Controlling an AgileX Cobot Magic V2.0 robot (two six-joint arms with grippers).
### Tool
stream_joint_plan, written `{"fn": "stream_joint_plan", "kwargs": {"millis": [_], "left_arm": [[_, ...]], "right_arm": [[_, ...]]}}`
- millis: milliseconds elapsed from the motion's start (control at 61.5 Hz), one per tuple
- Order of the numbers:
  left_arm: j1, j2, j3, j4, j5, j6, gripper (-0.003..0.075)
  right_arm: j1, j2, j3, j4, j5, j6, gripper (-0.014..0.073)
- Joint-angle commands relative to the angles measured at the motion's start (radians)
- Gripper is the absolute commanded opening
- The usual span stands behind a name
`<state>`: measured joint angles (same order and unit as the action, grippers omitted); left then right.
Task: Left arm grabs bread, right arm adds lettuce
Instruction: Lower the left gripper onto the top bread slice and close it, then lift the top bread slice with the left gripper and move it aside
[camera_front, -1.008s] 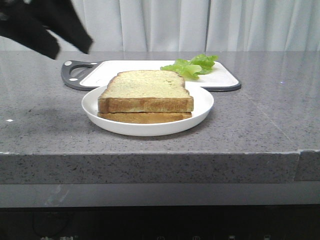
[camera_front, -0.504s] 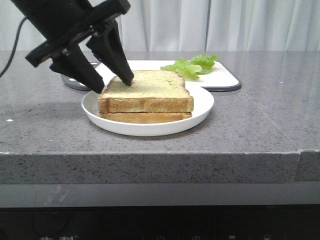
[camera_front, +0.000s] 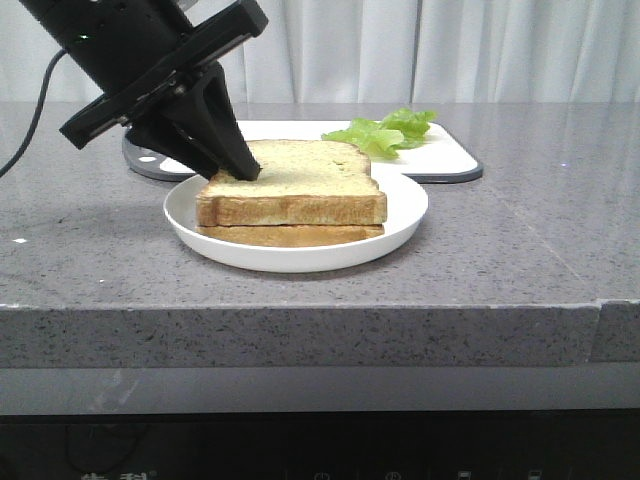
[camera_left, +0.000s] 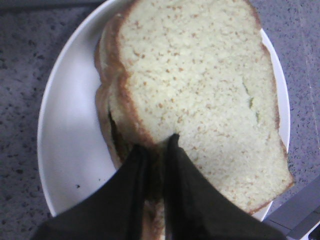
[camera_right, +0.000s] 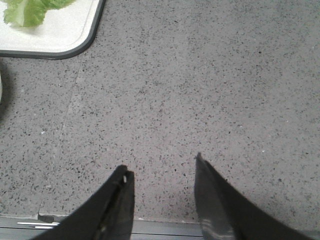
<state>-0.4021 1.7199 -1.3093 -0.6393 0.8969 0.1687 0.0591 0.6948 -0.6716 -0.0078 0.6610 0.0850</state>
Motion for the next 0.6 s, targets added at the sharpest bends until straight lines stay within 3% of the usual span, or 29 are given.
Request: {"fn": "stream_joint_plan", "kwargs": {"millis": [0,585], "left_arm": [[-0.008,-0.036,-0.028,-0.02,0.014,0.005,-0.002],[-0.004,-0.212,-0.088,0.021,0.092,0.005,-0.002]], "right_arm": [[-0.002,0.003,-0.026,-0.004,-0.06,-0.008,0.0323],[-0.002,0.003,-0.026,-0.004,-0.061,-0.008,0.0323]]}}
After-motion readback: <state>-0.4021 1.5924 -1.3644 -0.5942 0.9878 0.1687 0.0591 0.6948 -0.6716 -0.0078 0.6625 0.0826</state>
